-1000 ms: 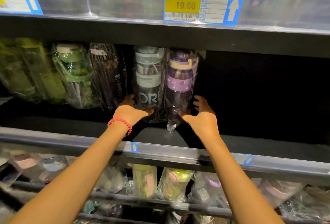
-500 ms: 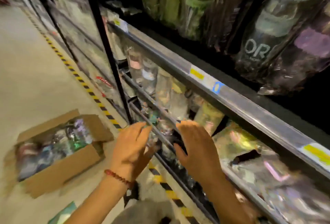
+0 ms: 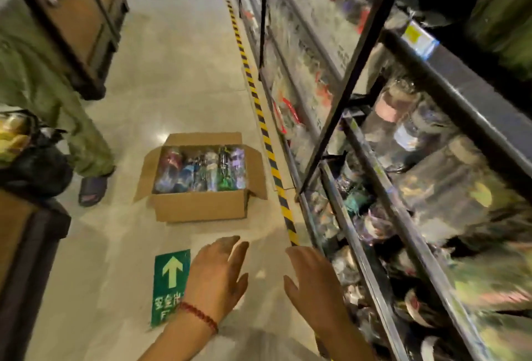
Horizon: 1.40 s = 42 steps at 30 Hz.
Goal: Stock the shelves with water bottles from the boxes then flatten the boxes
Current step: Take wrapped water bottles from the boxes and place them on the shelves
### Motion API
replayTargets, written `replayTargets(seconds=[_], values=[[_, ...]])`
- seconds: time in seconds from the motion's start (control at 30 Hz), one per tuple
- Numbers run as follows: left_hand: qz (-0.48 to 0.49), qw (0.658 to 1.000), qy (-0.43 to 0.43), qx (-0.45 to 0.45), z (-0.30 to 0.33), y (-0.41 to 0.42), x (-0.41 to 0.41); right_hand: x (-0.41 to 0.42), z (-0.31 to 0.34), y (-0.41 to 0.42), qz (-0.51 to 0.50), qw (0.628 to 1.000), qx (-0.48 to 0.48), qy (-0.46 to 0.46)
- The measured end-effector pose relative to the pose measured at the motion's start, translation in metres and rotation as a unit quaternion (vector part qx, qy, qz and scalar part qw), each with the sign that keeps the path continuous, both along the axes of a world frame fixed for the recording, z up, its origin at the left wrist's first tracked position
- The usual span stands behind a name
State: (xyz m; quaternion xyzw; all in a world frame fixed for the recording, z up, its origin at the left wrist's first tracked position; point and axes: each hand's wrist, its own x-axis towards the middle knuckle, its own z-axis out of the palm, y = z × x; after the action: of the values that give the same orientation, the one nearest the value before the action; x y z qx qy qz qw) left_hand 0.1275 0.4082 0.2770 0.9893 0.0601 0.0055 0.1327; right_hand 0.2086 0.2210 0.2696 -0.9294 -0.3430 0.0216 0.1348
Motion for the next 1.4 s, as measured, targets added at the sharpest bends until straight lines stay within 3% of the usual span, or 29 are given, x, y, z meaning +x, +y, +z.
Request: replayTargets(seconds=[0.37,0.7,1.17,1.4], values=[[0.149,0.989,0.01,0.011,-0.005,0.174,-0.012,0.027,0.005,0.203,0.083,0.995,0.044,0.014],[0.191,0.977,0.089,-0.035,-0.037,0.237,0.018,0.066,-0.014,0.263,0.068,0.993,-0.01,0.092],[0.194,0.966,0.155,-0.073,-0.092,0.355,0.213,0.274,-0.078,0.387,0.052,0.973,-0.062,0.217],[0.246,0.943,0.199,-0.103,-0.175,0.418,0.323,0.371,-0.173,0.448,0.039,0.947,-0.128,0.291]])
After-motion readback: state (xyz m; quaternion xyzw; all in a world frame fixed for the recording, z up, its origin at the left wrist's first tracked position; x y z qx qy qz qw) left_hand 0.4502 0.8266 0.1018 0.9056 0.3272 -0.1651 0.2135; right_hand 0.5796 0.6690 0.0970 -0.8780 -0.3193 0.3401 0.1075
